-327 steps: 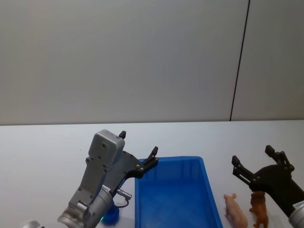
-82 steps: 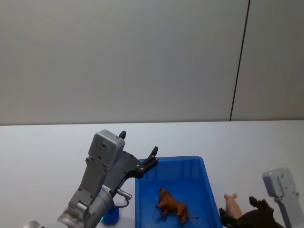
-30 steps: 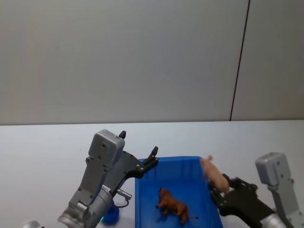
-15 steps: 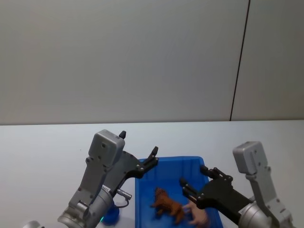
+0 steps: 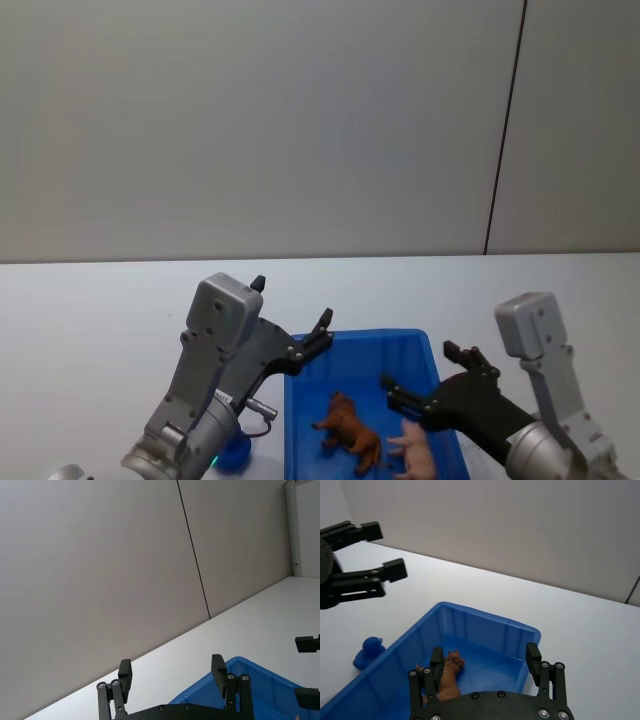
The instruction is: Pick up the two dolls from the table and place them into the box.
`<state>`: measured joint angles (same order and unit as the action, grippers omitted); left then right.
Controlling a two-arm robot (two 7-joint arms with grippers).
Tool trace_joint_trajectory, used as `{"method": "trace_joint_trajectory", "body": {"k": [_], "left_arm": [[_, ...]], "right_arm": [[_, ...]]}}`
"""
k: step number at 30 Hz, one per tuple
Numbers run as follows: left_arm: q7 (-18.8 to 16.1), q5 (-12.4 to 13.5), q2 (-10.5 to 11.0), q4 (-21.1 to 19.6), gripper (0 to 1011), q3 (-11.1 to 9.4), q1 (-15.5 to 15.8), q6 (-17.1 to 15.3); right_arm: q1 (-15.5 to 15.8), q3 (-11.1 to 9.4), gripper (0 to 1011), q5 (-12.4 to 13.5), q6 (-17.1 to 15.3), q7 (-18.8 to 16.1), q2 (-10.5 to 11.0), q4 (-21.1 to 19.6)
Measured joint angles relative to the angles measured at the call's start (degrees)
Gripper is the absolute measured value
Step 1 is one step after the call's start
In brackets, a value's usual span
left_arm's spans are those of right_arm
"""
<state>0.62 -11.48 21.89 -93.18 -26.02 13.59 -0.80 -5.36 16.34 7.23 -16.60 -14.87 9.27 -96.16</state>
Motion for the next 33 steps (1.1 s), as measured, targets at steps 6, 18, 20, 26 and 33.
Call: {"method": "trace_joint_trajectory", "body": {"k": [6,18,20,26,33], "left_arm": [[0.0,0.0,0.0,0.0,1002,0.0,0.0,0.0],[0.0,0.0,0.0,0.0,1002,0.0,0.0,0.0],[0.0,0.0,0.0,0.0,1002,0.0,0.0,0.0],[-0.03,-0.02,0.11,-0.12,1002,0.07,-0.16,-0.28],[-0.77,-0.97,0.84,-1.05,1002,0.47,-0.94,-2.38]], "right_arm": [[1.04,-0.74,1001,0.6,-0.11,3.27,0.72,-0.81],[3.75,-2.55,1001,1.8,0.17,9.01,2.63,-2.82],[4.12,-2.79,1001,1.94,0.23,9.69,2.89,-3.08],[4.71,-3.17,1001,2.14,0.38,10.84,3.31,-3.5],[5.19,-3.48,1001,2.31,0.49,11.73,3.66,-3.84]]}}
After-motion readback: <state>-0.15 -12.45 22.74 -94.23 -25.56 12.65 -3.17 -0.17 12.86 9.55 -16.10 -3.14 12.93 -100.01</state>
